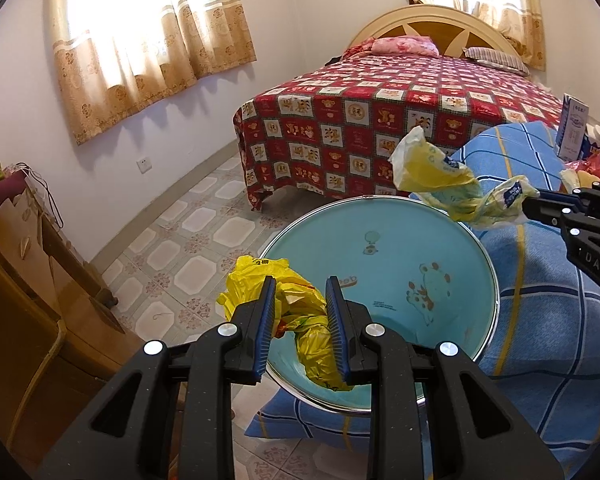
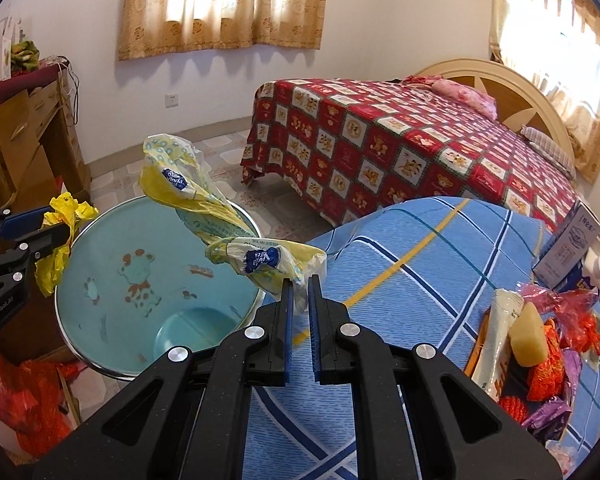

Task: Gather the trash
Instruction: 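Carry both items over the blue bin and open both tools to drop them, then return to the table and grasp the orange mesh net with the left tool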

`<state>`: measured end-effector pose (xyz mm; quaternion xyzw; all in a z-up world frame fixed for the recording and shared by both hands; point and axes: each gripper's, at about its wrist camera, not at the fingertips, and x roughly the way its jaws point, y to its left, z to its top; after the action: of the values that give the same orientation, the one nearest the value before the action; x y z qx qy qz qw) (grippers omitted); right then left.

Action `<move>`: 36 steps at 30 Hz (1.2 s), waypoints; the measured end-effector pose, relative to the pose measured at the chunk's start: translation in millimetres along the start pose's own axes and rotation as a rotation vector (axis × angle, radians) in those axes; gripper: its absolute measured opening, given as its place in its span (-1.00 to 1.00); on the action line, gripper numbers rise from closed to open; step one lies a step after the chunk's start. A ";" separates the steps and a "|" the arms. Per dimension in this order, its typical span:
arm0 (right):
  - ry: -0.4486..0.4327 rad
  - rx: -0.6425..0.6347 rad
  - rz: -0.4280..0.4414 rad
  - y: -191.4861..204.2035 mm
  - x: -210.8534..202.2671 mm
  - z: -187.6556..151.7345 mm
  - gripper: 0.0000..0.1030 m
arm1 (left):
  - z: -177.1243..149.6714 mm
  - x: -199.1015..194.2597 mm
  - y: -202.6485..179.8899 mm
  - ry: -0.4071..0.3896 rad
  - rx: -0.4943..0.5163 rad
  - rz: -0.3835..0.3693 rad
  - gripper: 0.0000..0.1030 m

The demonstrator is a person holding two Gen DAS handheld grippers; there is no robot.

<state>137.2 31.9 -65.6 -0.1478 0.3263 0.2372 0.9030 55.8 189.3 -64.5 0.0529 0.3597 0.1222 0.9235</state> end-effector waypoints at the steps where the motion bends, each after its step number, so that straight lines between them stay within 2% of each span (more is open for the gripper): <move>1: 0.000 -0.003 0.001 0.7 -0.1 0.0 -0.84 | -0.3 -0.5 0.0 -0.001 0.002 -0.001 -0.50; 7: 0.004 -0.018 0.015 3.4 0.4 -0.7 -0.84 | -0.7 -2.3 -2.5 -0.002 0.006 -0.018 -0.48; 12: 0.006 -0.025 0.034 6.1 2.6 -1.9 -0.80 | -1.6 -3.8 -5.0 -0.005 0.012 -0.039 -0.33; 14: 0.008 -0.023 0.043 7.1 3.5 -3.2 -0.71 | -2.4 -4.9 -6.8 -0.010 0.016 -0.050 -0.27; 16: 0.009 -0.020 0.054 7.7 4.7 -5.0 -0.46 | -3.2 -5.9 -9.7 -0.014 0.026 -0.049 -0.23; 17: 0.009 -0.020 0.054 8.1 5.0 -5.4 -0.42 | -3.2 -5.8 -11.0 -0.014 0.027 -0.050 -0.17; 19: 0.014 -0.020 0.063 8.6 6.0 -6.1 -0.40 | -3.5 -5.6 -12.5 -0.014 0.030 -0.048 -0.12; 24: 0.010 -0.015 0.058 10.8 5.2 -7.7 -0.38 | -3.9 -6.4 -12.8 -0.022 0.023 -0.036 0.18; 34: -0.002 0.002 0.049 5.9 -1.5 -10.3 -0.25 | -2.0 -11.6 -14.7 -0.032 0.031 -0.031 0.25; 36: -0.012 0.007 0.045 4.3 -5.8 -10.8 -0.21 | -1.2 -14.1 -16.4 -0.036 0.035 -0.027 0.36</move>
<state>125.4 29.1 -70.3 -0.1357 0.3252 0.2571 0.8998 48.0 169.7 -59.2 0.0661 0.3455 0.1023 0.9305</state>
